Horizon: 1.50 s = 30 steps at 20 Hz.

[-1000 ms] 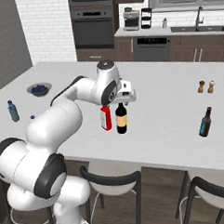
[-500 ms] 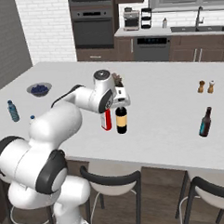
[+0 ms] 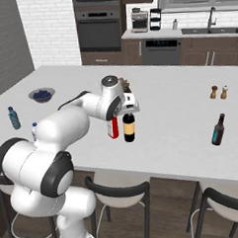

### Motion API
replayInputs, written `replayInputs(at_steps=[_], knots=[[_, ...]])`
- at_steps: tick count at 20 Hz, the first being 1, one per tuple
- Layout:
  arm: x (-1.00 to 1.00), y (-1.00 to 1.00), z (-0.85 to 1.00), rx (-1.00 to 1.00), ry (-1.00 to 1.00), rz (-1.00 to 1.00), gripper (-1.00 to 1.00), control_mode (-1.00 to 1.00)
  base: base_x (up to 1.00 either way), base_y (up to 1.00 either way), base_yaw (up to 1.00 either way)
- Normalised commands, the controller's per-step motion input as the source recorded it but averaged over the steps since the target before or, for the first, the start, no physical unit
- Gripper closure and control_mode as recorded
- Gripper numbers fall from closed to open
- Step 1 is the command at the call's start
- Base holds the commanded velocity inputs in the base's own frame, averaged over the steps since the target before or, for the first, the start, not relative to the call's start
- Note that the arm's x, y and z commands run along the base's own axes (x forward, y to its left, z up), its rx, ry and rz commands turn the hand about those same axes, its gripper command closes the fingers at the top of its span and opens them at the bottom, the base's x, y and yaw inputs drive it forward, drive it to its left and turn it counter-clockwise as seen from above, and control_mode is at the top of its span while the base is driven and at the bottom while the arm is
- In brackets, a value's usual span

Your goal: Move the plastic bottles in the middle to the plastics group, and the glass bottles in the middle to the glass group.

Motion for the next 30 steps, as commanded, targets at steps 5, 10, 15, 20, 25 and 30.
replayInputs(at_steps=[5,10,15,20,25,30], knots=[[0.0,-0.19,-0.11,0.04,-0.1,0.0,-1.0,-1.0,0.0,0.0,0.0],[0.01,-0.02,-0.28,0.0,-0.16,0.0,-1.0,-1.0,0.0,0.0,0.0],[0.08,0.0,-0.11,0.0,-0.05,0.0,-1.0,-1.0,0.0,0.0,0.0],[0.25,0.0,0.01,0.0,0.09,0.0,-1.0,-1.0,0.0,0.0,0.0],[0.15,0.0,0.1,0.04,0.15,0.0,-1.0,-1.0,0.0,0.0,0.0],[0.0,-0.01,0.0,0.11,0.02,0.0,-1.0,-1.0,0.0,0.0,0.0]])
